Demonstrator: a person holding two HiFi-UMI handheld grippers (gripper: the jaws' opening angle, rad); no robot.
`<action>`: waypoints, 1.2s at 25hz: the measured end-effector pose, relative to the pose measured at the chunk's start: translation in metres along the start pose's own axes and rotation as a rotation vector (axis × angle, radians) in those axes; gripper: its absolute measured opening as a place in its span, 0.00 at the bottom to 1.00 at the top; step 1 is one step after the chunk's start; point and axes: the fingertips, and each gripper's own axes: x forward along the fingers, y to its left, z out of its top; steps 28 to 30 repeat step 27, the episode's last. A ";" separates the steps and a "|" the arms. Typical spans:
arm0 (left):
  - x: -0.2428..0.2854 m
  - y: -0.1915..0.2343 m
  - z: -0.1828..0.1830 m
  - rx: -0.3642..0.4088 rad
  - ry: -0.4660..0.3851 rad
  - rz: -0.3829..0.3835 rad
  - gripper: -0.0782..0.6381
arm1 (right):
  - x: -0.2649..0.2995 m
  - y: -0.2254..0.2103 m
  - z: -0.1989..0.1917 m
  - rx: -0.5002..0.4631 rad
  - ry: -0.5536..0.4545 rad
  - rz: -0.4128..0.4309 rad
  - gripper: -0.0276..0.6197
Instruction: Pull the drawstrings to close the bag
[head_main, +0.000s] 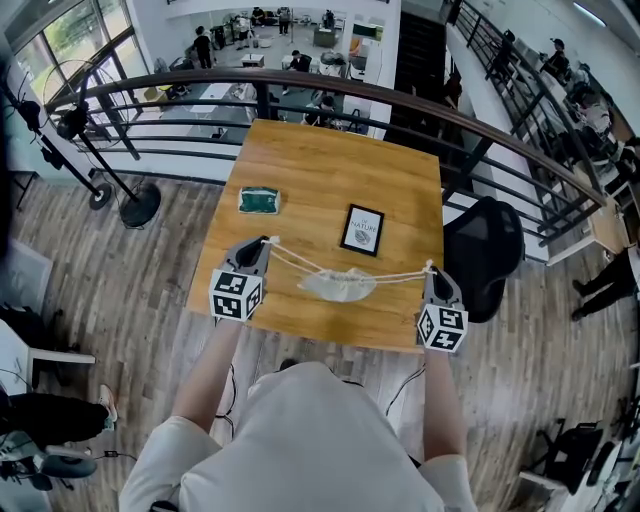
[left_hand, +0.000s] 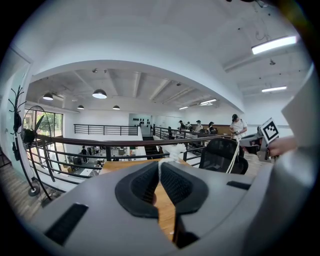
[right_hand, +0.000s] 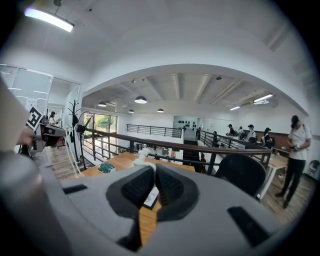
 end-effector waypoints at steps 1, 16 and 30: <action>0.001 0.000 0.000 0.001 0.001 0.000 0.12 | 0.001 -0.001 0.000 0.000 0.002 -0.002 0.06; 0.009 0.002 -0.001 -0.006 0.004 0.001 0.12 | 0.008 -0.004 -0.004 -0.013 0.012 -0.007 0.06; 0.016 0.001 0.001 -0.010 0.002 0.005 0.12 | 0.014 -0.010 -0.004 -0.018 0.013 -0.009 0.06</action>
